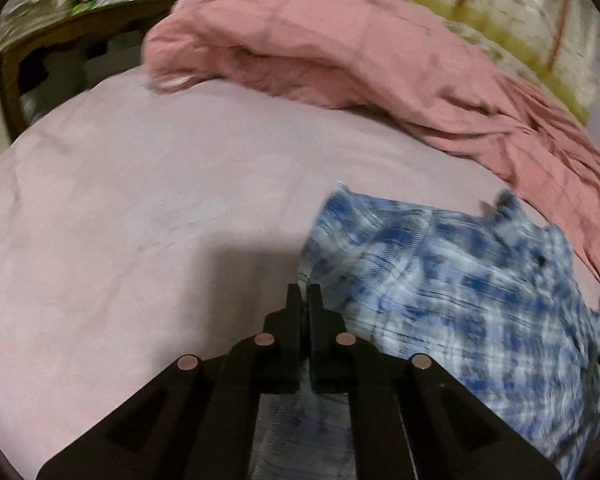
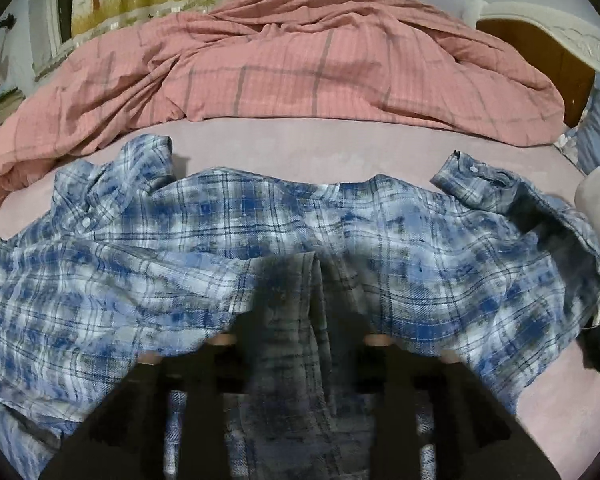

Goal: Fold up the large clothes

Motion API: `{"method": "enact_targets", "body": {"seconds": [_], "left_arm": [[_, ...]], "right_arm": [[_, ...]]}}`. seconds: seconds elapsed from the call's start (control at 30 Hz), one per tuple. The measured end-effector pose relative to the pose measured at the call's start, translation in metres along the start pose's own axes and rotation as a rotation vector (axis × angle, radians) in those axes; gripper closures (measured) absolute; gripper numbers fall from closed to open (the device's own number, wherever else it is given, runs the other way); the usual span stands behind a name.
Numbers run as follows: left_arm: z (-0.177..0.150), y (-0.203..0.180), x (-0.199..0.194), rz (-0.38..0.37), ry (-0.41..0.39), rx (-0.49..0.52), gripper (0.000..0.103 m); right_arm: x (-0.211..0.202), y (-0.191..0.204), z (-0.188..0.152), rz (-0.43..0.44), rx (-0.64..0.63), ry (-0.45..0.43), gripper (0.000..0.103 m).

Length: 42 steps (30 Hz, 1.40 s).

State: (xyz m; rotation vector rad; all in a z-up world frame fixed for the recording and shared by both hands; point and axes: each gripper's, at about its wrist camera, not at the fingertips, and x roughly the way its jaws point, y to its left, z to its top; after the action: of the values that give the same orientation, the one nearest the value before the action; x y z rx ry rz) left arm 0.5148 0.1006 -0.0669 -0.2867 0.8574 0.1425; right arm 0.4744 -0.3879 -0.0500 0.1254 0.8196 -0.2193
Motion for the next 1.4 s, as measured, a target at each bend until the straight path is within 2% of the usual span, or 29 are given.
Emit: {"method": "enact_targets", "body": {"seconds": [0.13,0.27,0.37,0.4,0.43,0.57,0.63,0.77,0.87,0.97,1.07,1.1,1.17,1.23,1.27,1.4], "left_arm": [[-0.001,0.01,0.01,-0.008,0.031,-0.044,0.1],[-0.004,-0.007,0.01,0.079,0.019,0.043,0.098],[-0.004,-0.012,-0.001,0.13,-0.019,0.073,0.082],[-0.003,-0.012,-0.008,0.131,-0.045,0.075,0.067],[-0.002,-0.012,-0.017,0.126,-0.078,0.074,0.051],[0.005,-0.018,-0.051,0.042,-0.188,0.077,0.04],[0.005,-0.027,-0.066,-0.005,-0.23,0.091,0.028],[0.001,-0.056,-0.079,-0.034,-0.275,0.176,0.021],[-0.002,-0.067,-0.077,-0.026,-0.279,0.199,0.017],[-0.003,-0.071,-0.069,-0.016,-0.257,0.207,0.017],[-0.008,-0.078,-0.066,0.018,-0.264,0.231,0.017],[-0.009,-0.08,-0.065,0.024,-0.264,0.234,0.017],[-0.011,-0.081,-0.065,0.026,-0.266,0.234,0.017],[-0.011,-0.08,-0.065,0.032,-0.267,0.228,0.017],[-0.011,-0.079,-0.065,0.033,-0.268,0.224,0.017],[-0.01,-0.076,-0.069,0.027,-0.274,0.202,0.017]], "right_arm": [[0.009,-0.002,-0.001,0.071,0.024,0.051,0.041],[0.021,0.002,-0.007,0.048,0.003,0.095,0.041],[0.015,0.003,-0.005,0.031,-0.006,0.073,0.041],[0.009,0.002,-0.004,0.015,-0.012,0.054,0.041],[0.002,0.0,-0.001,-0.012,-0.02,0.033,0.041],[-0.025,-0.017,0.014,-0.11,-0.048,-0.068,0.034],[-0.033,-0.037,0.027,-0.132,-0.015,-0.08,0.033],[-0.039,-0.089,0.05,-0.217,0.062,-0.095,0.033],[-0.034,-0.13,0.062,-0.439,0.045,-0.108,0.033],[-0.016,-0.159,0.059,-0.577,-0.019,-0.068,0.033],[0.012,-0.186,0.048,-0.569,-0.007,0.009,0.033],[0.022,-0.192,0.047,-0.551,0.016,0.033,0.035],[0.031,-0.191,0.044,-0.551,0.02,0.043,0.051],[0.033,-0.188,0.044,-0.55,0.005,0.028,0.094],[0.031,-0.187,0.044,-0.539,0.015,0.022,0.1],[0.0,-0.178,0.049,-0.457,0.067,-0.065,0.1]]}}
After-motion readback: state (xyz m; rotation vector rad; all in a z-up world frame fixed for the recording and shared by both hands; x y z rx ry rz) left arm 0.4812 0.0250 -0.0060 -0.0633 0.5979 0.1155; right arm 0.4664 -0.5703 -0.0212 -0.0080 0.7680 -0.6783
